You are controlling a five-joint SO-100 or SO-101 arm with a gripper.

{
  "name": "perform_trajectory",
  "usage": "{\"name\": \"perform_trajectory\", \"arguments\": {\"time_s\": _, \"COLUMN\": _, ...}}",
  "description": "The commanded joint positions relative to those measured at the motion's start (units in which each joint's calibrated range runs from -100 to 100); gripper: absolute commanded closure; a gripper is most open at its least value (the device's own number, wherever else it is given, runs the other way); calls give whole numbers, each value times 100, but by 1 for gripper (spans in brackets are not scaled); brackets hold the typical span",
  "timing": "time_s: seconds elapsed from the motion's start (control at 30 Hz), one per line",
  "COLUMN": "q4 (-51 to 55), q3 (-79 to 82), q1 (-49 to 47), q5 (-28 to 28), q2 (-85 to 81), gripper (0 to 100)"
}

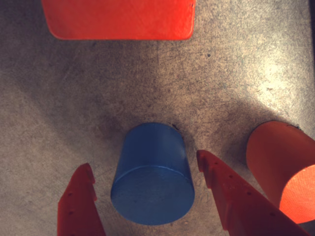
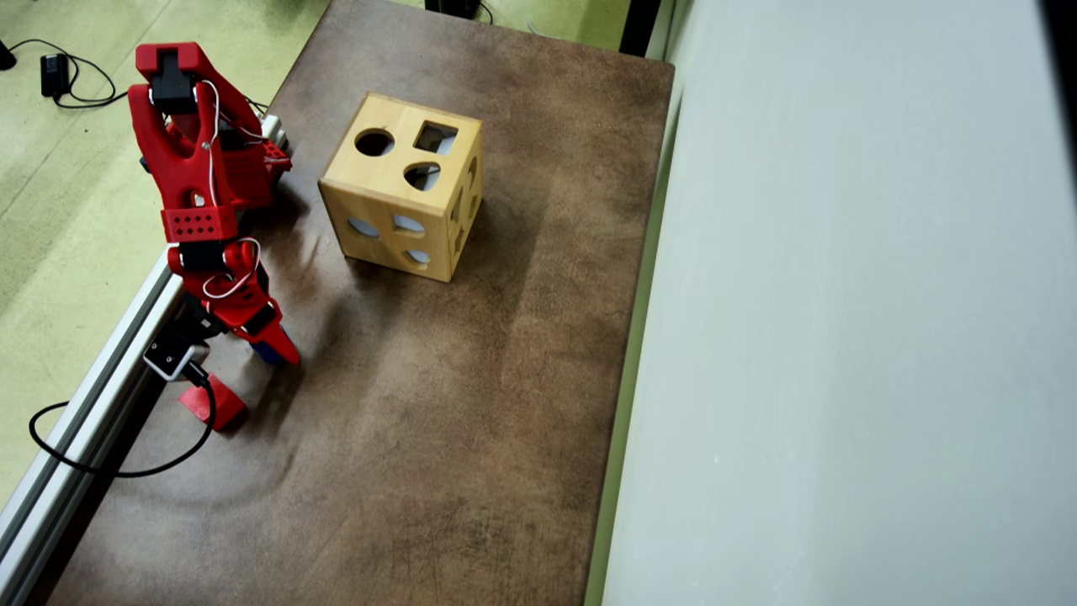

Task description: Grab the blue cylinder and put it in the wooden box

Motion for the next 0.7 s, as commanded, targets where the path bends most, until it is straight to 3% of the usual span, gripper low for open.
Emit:
{"name": "perform_trajectory", "arguments": {"time_s": 0.0, "q4": -44, "q3": -107, "q1": -44, "q5": 39, "q2": -18, "gripper": 67}}
{"name": "perform_trajectory", "arguments": {"time_s": 0.67, "q4": 44, "q3": -80, "q1": -259, "q5": 34, "q2": -18, "gripper": 67}}
